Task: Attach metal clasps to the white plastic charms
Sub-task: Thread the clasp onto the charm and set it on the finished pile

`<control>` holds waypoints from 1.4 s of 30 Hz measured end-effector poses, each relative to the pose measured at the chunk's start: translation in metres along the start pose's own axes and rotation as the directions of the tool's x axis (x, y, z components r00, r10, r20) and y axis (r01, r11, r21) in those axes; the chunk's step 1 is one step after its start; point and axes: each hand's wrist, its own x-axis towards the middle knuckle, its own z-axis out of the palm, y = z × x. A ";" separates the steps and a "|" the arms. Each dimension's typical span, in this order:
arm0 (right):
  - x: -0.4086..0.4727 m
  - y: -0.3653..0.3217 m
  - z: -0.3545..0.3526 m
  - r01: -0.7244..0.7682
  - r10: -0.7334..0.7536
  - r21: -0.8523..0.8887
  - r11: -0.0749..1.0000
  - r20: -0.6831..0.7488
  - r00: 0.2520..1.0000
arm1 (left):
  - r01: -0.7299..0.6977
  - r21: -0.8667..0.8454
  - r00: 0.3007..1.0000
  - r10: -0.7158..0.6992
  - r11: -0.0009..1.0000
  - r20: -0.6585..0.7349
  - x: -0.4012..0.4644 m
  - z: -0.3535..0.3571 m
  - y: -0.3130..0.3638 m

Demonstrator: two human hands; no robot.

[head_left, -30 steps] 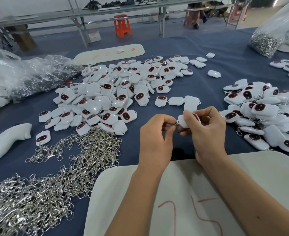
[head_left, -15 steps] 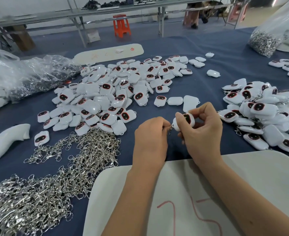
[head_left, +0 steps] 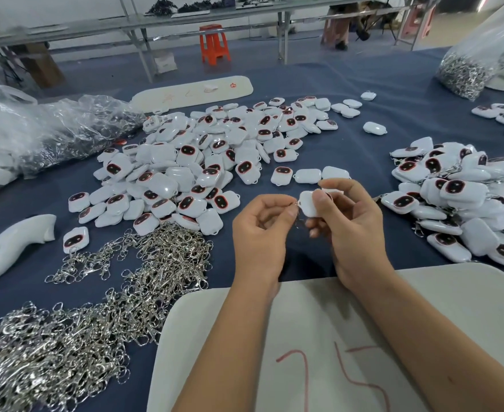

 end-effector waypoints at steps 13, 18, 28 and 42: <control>0.000 0.001 -0.002 -0.022 0.026 -0.070 0.997 0.056 0.998 | -0.277 0.609 0.949 0.312 0.743 0.051 -0.001 -0.011 0.005; -0.004 0.000 0.000 0.119 -0.083 -0.287 0.950 0.134 0.987 | -0.323 0.776 0.940 0.277 0.542 0.198 0.001 -0.010 0.001; 0.003 -0.002 -0.004 -0.057 0.052 0.035 0.998 0.111 0.992 | 0.141 0.016 0.989 -0.141 0.990 0.033 -0.001 -0.003 -0.001; 0.008 0.005 -0.009 -0.153 0.124 0.132 0.979 0.207 0.970 | -0.042 0.256 0.997 0.057 0.966 -0.053 0.006 -0.005 -0.006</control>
